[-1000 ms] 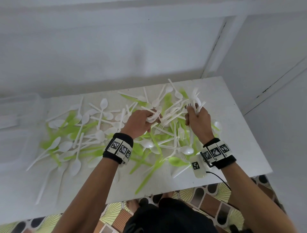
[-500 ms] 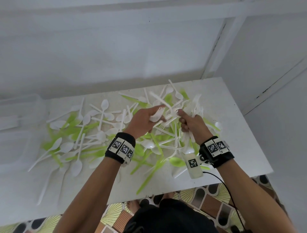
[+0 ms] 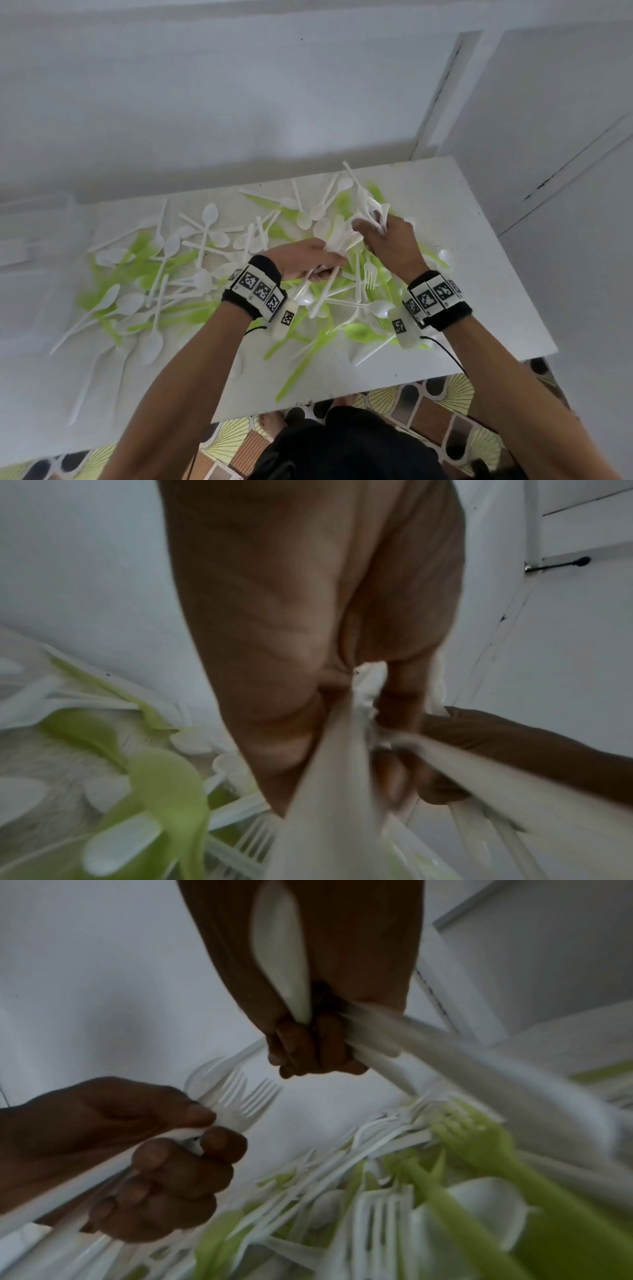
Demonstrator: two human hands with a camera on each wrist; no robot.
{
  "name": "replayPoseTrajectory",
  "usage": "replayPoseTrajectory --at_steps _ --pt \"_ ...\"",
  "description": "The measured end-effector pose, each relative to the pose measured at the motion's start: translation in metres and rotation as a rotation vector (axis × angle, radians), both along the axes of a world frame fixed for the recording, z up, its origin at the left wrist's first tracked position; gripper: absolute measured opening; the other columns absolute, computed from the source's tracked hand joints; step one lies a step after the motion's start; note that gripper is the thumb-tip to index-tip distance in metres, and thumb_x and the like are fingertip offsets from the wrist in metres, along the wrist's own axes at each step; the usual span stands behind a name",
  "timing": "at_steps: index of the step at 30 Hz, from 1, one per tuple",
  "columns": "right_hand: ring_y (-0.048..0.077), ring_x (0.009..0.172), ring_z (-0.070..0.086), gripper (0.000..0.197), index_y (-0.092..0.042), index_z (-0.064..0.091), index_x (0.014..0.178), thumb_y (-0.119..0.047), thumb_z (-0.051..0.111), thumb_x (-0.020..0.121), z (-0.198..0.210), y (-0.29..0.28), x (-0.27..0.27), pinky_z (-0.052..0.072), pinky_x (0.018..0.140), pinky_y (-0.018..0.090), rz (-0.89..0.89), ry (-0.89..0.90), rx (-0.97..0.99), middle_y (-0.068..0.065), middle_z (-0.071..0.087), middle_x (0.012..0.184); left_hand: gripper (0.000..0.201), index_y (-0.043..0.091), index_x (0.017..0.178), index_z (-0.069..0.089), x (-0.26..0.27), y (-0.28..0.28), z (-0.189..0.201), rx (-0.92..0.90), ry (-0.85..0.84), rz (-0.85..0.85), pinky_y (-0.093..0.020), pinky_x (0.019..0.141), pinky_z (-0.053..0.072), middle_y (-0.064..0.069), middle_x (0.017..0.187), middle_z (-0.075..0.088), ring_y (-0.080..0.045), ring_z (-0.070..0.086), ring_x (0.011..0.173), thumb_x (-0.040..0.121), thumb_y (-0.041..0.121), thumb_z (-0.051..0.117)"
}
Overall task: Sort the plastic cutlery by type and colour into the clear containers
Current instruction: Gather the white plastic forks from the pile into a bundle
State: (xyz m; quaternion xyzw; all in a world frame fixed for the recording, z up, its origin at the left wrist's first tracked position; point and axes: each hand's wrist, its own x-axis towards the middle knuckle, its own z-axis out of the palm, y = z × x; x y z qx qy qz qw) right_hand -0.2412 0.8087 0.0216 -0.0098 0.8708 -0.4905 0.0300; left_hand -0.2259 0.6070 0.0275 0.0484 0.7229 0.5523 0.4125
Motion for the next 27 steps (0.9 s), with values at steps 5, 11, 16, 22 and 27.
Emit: replayPoseTrajectory --at_steps 5,11,16,22,27 --pt "0.034 0.074 0.06 0.042 -0.006 0.061 0.085 -0.046 0.07 0.091 -0.019 0.025 0.011 0.035 0.064 0.032 0.103 0.007 0.491 0.001 0.052 0.066 0.02 0.015 0.088 0.052 -0.003 -0.003 -0.014 0.033 -0.056 0.324 -0.021 0.056 0.042 0.004 0.061 0.041 -0.01 0.044 0.053 0.104 0.027 0.053" --pt "0.033 0.088 0.06 0.037 -0.02 0.054 0.083 -0.054 0.069 0.088 -0.031 0.038 0.023 0.038 0.066 0.032 0.055 -0.123 0.521 0.0 0.053 0.069 0.029 0.005 0.117 0.057 0.003 0.008 -0.019 -0.564 0.296 0.261 -0.044 0.079 0.053 -0.015 0.096 0.063 -0.035 0.064 0.087 0.102 0.029 0.052" --pt "0.036 0.101 0.062 0.05 -0.012 0.069 0.104 -0.059 0.067 0.086 -0.036 0.03 0.027 0.046 0.073 0.036 0.074 -0.22 0.649 0.013 0.066 0.102 0.026 0.006 0.115 0.059 0.016 0.027 -0.03 -1.03 0.463 0.035 -0.037 0.086 0.05 -0.013 0.118 0.059 -0.031 0.061 0.111 0.097 0.024 0.061" --pt "0.024 0.076 0.062 0.031 -0.017 0.057 0.073 -0.042 0.072 0.083 -0.02 0.029 0.026 0.039 0.056 0.029 0.112 -0.365 0.505 0.002 0.061 0.075 0.028 0.011 0.114 0.061 0.016 0.028 -0.03 -1.107 0.512 -0.035 -0.033 0.081 0.048 -0.008 0.116 0.064 -0.028 0.063 0.11 0.094 0.031 0.065" --pt "0.023 0.07 0.059 0.027 -0.013 0.057 0.07 -0.034 0.071 0.081 0.025 0.038 0.026 0.039 0.054 0.029 0.11 -0.301 0.481 0.005 0.062 0.07 0.035 0.01 0.117 0.06 0.016 0.024 -0.032 -1.083 0.503 -0.042 -0.034 0.079 0.045 -0.009 0.116 0.062 -0.029 0.062 0.11 0.095 0.038 0.062"
